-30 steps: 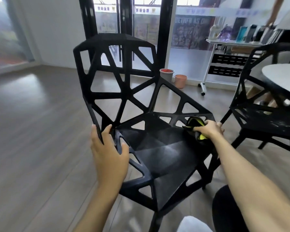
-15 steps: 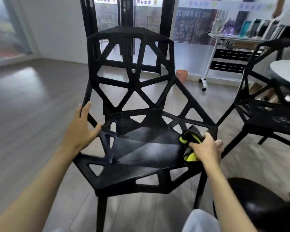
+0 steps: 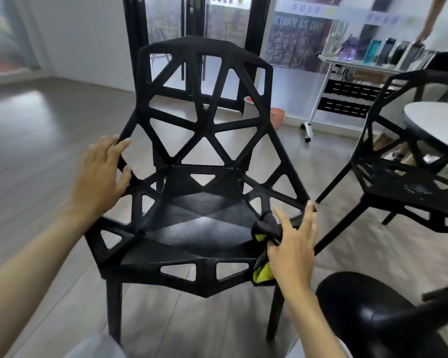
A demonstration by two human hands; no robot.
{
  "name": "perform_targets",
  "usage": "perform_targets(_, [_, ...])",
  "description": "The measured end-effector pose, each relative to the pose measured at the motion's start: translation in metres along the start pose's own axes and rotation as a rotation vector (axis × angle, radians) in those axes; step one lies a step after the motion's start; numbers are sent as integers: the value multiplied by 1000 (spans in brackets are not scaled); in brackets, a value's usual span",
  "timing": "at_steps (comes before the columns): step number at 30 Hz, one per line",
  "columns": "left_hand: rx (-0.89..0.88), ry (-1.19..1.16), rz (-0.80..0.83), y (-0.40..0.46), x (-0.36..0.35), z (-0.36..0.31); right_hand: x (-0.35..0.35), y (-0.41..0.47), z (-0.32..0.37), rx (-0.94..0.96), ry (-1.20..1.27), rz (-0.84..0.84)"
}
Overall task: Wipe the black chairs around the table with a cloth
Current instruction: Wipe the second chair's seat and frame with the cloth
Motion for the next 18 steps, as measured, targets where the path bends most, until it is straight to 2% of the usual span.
perform_targets(2, [33,-123,49,-9,-2,-42,2,-1,-7,81,-89,3])
perform_targets(4, [29,-205,294,-21,-18,-90,7,6,-13,159,-127,34])
perform_targets(5, [0,-193,430,-29,-30,-115,11,14,-16,199,-157,30])
perform_targets(7, [-114,-97,581,-41,-53,-158,26,36,-23,227,-196,-46])
perform_targets(9, [-152,-13,637,-51,-72,-183,34,46,-32,183,-139,-141])
perform_targets(11, [-116,24,685,-58,-83,-192,23,29,-36,194,-122,-186])
perform_targets(14, [-82,77,708,-61,-87,-195,0,-9,-40,395,-183,-127])
perform_targets(16, [-55,50,741,-61,-87,-194,7,7,-45,488,-204,-86])
perform_targets(18, [-13,-16,780,-63,-91,-194,18,38,-47,496,-260,-85])
Point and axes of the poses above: each hand's wrist, its own y-axis towards the middle knuckle, its own x-axis out of the back of the hand, z = x × y, the point moved 5 cm from there along y, towards the middle knuckle, and after that the axes turned 9 degrees about z, right-handed, at the moved point
